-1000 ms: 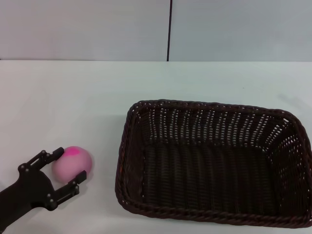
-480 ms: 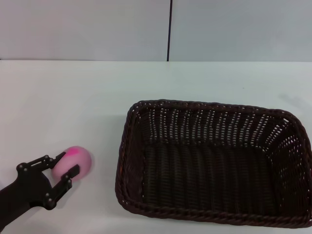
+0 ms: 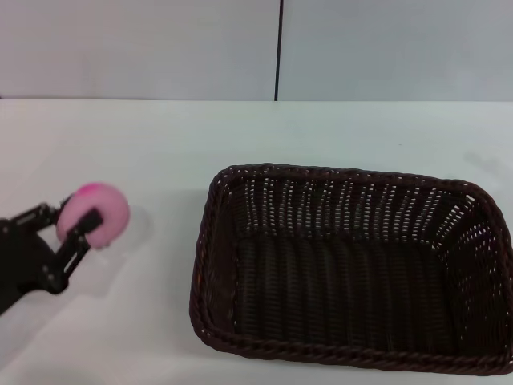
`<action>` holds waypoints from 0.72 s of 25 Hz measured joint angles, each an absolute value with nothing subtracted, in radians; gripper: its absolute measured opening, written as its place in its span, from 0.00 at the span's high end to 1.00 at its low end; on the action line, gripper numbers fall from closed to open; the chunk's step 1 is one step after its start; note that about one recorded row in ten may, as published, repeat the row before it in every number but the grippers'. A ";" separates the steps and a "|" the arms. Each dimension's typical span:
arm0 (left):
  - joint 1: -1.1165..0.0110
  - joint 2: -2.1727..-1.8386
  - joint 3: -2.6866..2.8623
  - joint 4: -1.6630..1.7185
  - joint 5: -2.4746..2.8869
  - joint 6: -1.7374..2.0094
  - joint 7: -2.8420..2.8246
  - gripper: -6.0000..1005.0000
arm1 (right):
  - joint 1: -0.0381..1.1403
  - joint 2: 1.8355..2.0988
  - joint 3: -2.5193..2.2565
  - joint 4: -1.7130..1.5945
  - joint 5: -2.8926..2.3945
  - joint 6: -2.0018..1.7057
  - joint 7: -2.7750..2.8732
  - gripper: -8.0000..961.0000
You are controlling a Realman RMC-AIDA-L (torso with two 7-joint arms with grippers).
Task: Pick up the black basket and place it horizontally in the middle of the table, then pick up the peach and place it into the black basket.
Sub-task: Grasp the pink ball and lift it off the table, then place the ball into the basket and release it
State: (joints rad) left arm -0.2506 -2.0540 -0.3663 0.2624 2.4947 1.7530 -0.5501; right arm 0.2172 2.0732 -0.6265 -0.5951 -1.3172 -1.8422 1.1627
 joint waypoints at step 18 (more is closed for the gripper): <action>-0.513 -2.069 -0.185 0.003 2.480 1.795 -0.562 0.80 | 0.278 2.076 -0.626 -0.526 -1.314 -1.851 1.115 0.33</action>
